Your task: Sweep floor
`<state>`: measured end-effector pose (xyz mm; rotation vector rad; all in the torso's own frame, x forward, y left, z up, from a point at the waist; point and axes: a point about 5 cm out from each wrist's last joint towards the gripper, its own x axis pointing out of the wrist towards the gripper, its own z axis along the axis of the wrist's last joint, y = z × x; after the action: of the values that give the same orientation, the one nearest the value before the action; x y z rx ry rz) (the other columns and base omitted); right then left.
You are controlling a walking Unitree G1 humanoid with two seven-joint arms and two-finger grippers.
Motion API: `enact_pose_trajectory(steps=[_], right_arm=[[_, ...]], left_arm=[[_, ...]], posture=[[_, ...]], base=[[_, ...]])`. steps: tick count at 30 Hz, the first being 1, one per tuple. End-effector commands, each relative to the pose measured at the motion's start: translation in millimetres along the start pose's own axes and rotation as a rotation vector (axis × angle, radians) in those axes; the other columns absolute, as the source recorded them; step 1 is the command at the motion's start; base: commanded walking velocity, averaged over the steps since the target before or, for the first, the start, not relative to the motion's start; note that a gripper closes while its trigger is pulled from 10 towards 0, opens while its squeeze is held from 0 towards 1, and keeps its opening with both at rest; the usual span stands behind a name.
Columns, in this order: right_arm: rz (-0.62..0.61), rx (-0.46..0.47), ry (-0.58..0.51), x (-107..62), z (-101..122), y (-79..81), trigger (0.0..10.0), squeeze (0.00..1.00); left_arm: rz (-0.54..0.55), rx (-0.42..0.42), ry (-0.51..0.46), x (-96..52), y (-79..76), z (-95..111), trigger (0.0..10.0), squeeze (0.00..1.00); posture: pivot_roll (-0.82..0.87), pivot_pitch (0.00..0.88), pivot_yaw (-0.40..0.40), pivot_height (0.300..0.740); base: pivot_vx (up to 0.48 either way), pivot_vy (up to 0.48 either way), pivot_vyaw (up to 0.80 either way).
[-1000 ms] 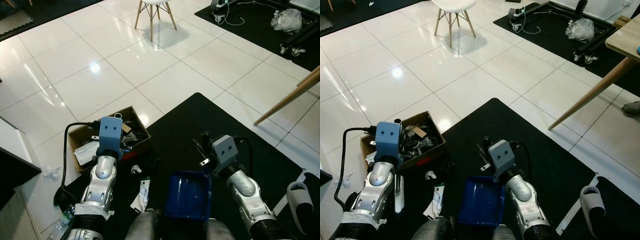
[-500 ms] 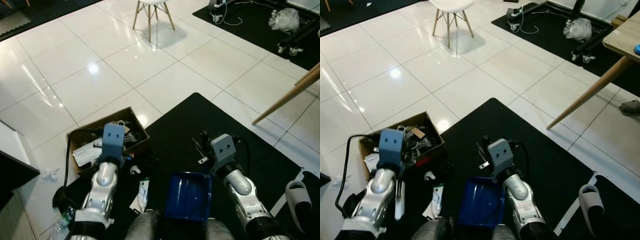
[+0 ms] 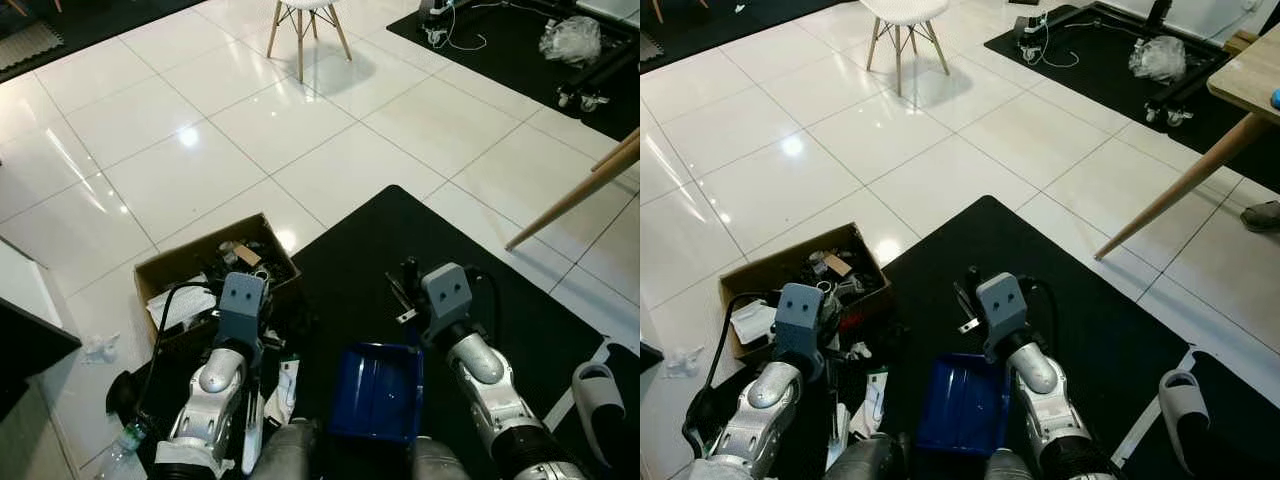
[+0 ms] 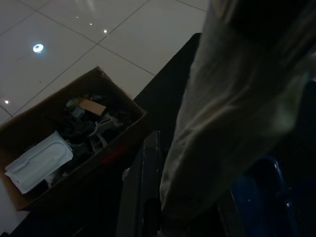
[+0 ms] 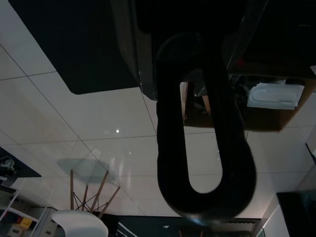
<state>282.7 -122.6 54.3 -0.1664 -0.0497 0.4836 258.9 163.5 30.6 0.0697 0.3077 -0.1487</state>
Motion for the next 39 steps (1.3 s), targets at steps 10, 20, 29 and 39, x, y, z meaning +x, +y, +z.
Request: enact_pose_trajectory(steps=[10,20,29,39], right_arm=[[-0.003,0.028,-0.033,8.9,5,0.6,10.0,0.00],[-0.006,0.025,-0.030,7.9,4,-0.5,10.0,0.00],[-0.003,0.026,-0.032,8.6,4,0.1,10.0,0.00],[-0.004,0.025,-0.033,8.8,4,-0.1,10.0,0.00]], left_arm=[[-0.210,-0.455,-0.054,8.7,-23.8,29,10.0,0.00],[-0.291,-0.309,-0.107,1.9,-19.0,43,10.0,0.00],[-0.125,0.038,-0.243,4.7,4.6,73,10.0,0.00],[-0.140,0.008,-0.278,7.7,-4.3,80,10.0,0.00]], posture=[[-0.02,0.122,0.057,0.740],[-0.02,0.120,0.060,0.740],[-0.01,0.118,0.059,0.740],[-0.02,0.117,0.057,0.740]], base=[[0.000,0.000,0.00],[0.000,0.000,0.00],[0.000,0.000,0.00],[0.000,0.000,0.00]])
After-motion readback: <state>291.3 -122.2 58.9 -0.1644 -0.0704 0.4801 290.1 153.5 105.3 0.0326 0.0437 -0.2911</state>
